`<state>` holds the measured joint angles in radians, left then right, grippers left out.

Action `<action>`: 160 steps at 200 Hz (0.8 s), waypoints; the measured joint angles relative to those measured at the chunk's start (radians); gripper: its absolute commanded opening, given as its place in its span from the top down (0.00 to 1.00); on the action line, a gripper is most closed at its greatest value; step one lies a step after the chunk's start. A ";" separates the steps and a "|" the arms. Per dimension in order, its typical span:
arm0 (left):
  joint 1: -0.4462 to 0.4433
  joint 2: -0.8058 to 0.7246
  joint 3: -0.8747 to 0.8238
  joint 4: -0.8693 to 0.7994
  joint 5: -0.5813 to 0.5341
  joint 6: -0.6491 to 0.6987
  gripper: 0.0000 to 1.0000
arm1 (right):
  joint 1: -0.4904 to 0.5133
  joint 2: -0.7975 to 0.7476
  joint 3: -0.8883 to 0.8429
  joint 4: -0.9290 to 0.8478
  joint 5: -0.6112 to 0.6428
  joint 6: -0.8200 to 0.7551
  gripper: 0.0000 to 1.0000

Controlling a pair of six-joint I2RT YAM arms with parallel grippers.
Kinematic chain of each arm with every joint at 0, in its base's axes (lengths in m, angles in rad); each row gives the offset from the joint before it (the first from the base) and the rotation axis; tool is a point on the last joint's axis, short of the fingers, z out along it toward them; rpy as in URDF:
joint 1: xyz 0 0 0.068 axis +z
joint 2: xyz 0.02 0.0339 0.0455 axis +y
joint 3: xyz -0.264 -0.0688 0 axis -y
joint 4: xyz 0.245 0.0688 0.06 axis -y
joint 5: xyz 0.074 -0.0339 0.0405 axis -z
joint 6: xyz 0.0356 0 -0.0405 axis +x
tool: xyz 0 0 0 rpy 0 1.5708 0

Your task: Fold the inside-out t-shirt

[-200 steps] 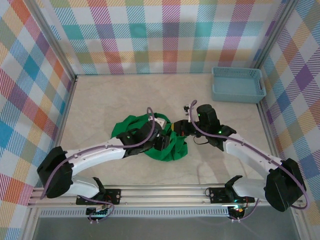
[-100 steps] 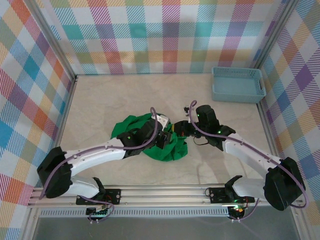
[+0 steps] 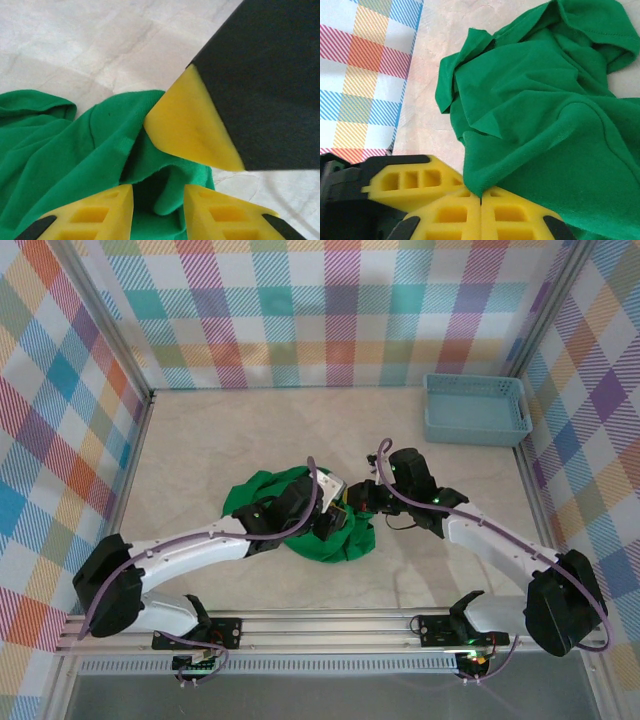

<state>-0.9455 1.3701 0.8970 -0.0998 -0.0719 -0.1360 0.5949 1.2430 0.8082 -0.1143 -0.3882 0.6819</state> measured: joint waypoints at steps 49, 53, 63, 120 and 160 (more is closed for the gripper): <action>0.030 0.039 0.000 0.031 -0.011 0.011 0.72 | 0.000 0.000 0.000 0.000 -0.019 0.013 0.99; 0.033 0.041 0.000 0.032 -0.011 0.013 0.73 | 0.000 0.000 0.000 0.000 -0.019 0.013 0.99; 0.040 0.047 0.000 0.034 -0.011 0.018 0.75 | 0.000 0.000 0.000 0.000 -0.023 0.014 0.99; 0.057 0.077 0.000 0.055 0.010 0.026 0.74 | 0.000 0.000 0.000 0.000 -0.033 0.014 0.99; 0.061 0.117 0.005 0.070 0.049 0.029 0.72 | 0.000 0.000 0.000 0.000 -0.037 0.014 0.99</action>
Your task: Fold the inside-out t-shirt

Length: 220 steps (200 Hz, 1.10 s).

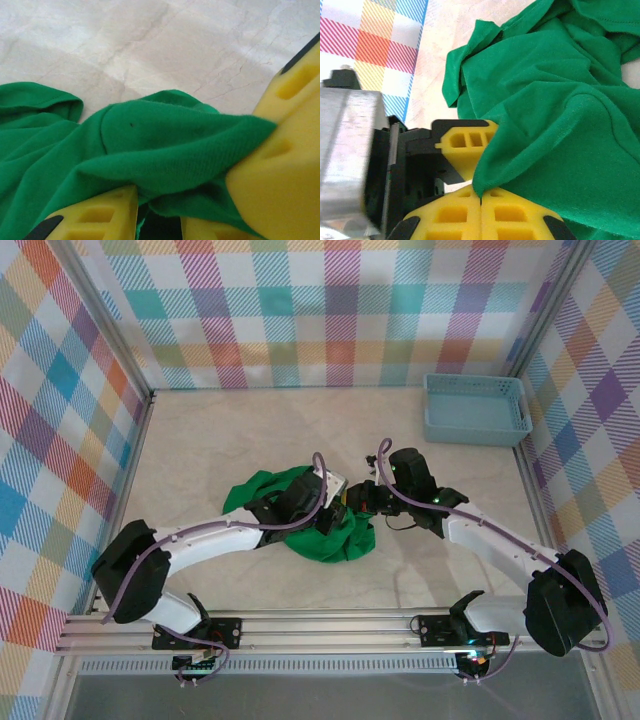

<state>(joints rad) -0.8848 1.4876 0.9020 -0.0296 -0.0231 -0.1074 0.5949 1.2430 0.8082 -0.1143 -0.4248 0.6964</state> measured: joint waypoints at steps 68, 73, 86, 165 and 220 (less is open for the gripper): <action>-0.004 0.031 0.042 -0.005 0.000 -0.007 1.00 | 0.000 0.006 0.000 -0.005 0.031 0.000 0.92; -0.004 0.031 0.044 -0.008 -0.004 -0.008 1.00 | 0.000 0.008 0.001 -0.009 0.036 0.000 0.91; -0.005 0.029 0.045 -0.016 -0.015 -0.008 1.00 | 0.000 0.012 0.003 -0.021 0.053 0.000 0.90; -0.022 -0.244 -0.060 -0.105 -0.055 -0.091 1.00 | 0.000 0.052 0.078 -0.117 0.150 -0.089 0.50; -0.023 -0.498 -0.252 -0.231 -0.078 -0.251 1.00 | -0.019 -0.016 0.078 -0.173 0.216 -0.231 0.30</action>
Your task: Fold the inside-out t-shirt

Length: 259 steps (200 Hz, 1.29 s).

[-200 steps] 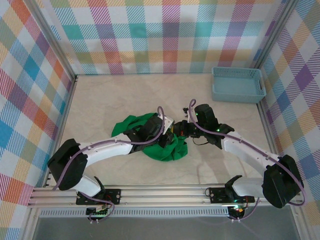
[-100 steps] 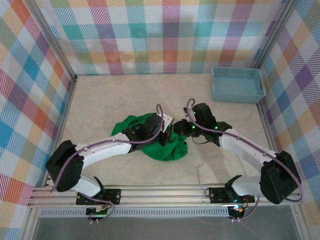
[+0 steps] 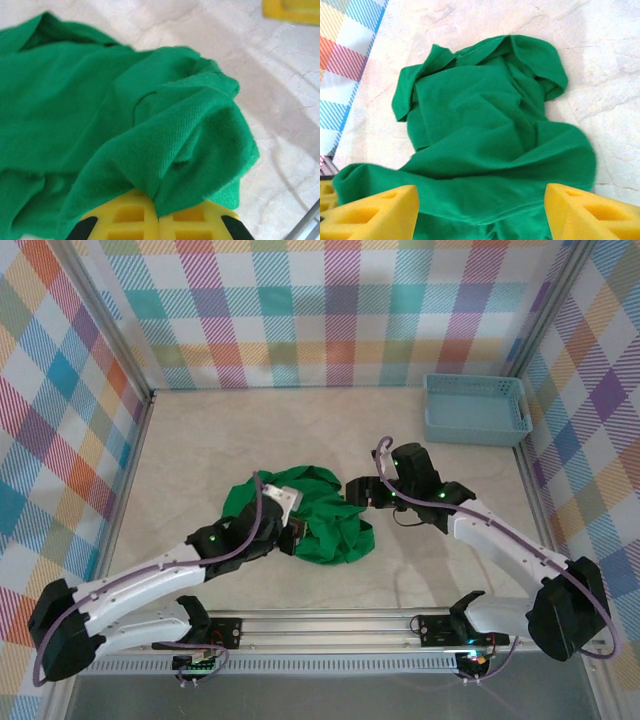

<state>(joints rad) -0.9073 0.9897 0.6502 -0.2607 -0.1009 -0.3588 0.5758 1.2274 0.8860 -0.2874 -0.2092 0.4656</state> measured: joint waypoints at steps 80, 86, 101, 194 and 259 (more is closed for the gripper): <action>0.000 -0.209 -0.097 -0.132 -0.051 -0.132 1.00 | -0.018 0.365 0.026 0.055 -0.064 -0.016 0.34; 0.000 -0.209 -0.100 -0.134 -0.051 -0.138 1.00 | -0.017 0.380 0.035 0.064 -0.080 -0.013 0.37; 0.000 -0.211 -0.108 -0.150 -0.053 -0.147 1.00 | -0.013 0.397 0.048 0.091 -0.115 -0.004 0.53; 0.003 -0.156 -0.053 -0.222 -0.099 -0.119 1.00 | -0.010 0.124 0.219 -0.204 0.263 -0.105 1.00; -0.002 0.103 0.209 -0.138 -0.020 0.006 1.00 | 0.037 -0.159 0.522 -0.433 0.591 -0.242 1.00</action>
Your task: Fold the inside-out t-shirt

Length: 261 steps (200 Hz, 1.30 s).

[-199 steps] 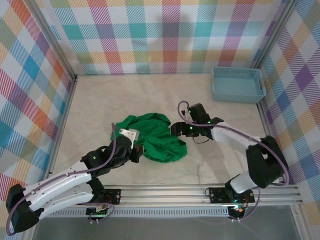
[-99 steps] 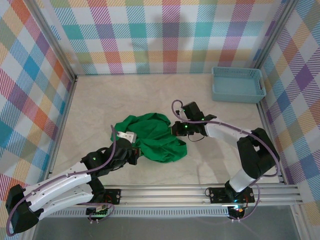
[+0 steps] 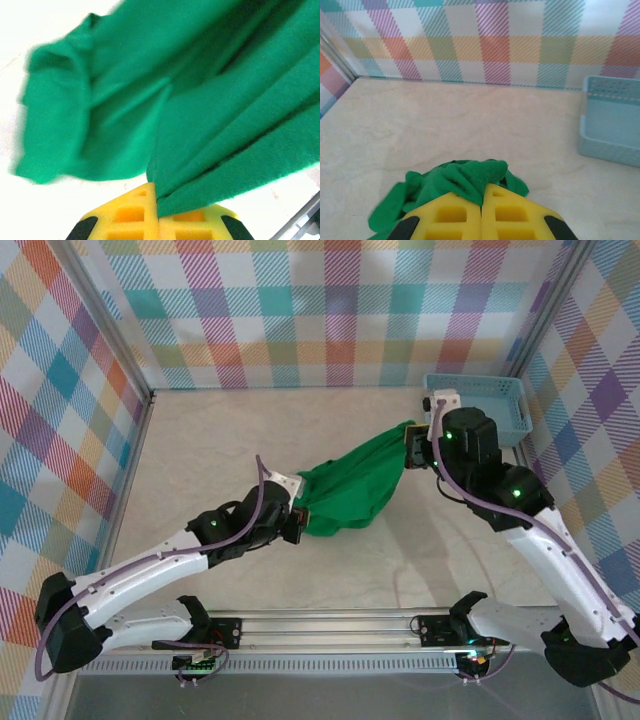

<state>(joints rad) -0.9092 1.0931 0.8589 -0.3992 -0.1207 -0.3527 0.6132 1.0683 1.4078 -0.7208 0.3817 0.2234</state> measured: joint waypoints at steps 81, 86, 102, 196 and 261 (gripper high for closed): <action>0.000 0.215 -0.098 -0.079 -0.016 0.002 1.00 | 0.026 0.156 -0.158 -0.061 0.043 0.000 1.00; 0.000 0.212 -0.100 -0.082 -0.015 0.002 1.00 | 0.028 0.158 -0.153 -0.061 0.048 0.000 1.00; -0.023 0.185 -0.103 -0.070 0.003 0.009 1.00 | 0.028 0.155 -0.117 -0.063 0.045 -0.006 1.00; 0.005 0.132 -0.148 -0.046 -0.125 -0.080 0.70 | 0.026 0.288 -0.023 0.000 -0.058 -0.007 1.00; -0.193 0.042 -0.246 0.167 -0.055 -0.080 0.41 | 0.022 0.339 0.036 0.007 -0.088 0.001 1.00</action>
<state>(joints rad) -1.1019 1.1355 0.6128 -0.2317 -0.1757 -0.4328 0.6350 1.4075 1.4441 -0.7136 0.2939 0.2241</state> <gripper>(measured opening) 0.582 0.069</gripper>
